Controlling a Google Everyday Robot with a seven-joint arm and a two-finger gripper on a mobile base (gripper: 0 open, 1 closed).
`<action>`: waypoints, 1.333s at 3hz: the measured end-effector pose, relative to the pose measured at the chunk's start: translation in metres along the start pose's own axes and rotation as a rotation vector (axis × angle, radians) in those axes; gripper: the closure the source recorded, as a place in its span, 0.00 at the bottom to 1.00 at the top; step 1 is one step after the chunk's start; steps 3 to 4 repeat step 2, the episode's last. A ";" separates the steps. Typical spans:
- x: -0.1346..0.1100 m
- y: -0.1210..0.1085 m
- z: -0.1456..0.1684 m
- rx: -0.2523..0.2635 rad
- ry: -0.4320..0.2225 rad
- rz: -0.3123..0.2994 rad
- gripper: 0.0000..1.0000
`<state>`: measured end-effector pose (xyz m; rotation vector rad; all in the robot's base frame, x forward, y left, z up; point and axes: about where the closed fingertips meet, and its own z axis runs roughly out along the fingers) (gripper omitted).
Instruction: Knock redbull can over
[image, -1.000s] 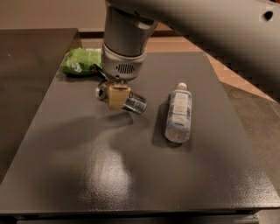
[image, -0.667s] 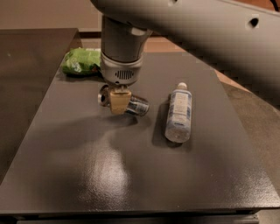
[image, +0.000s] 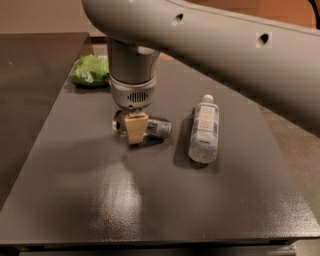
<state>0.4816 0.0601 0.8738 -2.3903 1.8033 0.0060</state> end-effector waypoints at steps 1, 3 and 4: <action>-0.001 -0.001 0.000 0.003 -0.003 0.000 0.00; -0.001 -0.001 0.000 0.003 -0.003 0.000 0.00; -0.001 -0.001 0.000 0.003 -0.003 0.000 0.00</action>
Offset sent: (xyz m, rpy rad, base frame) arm 0.0004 0.0008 0.0001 0.0035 -0.0022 -0.0005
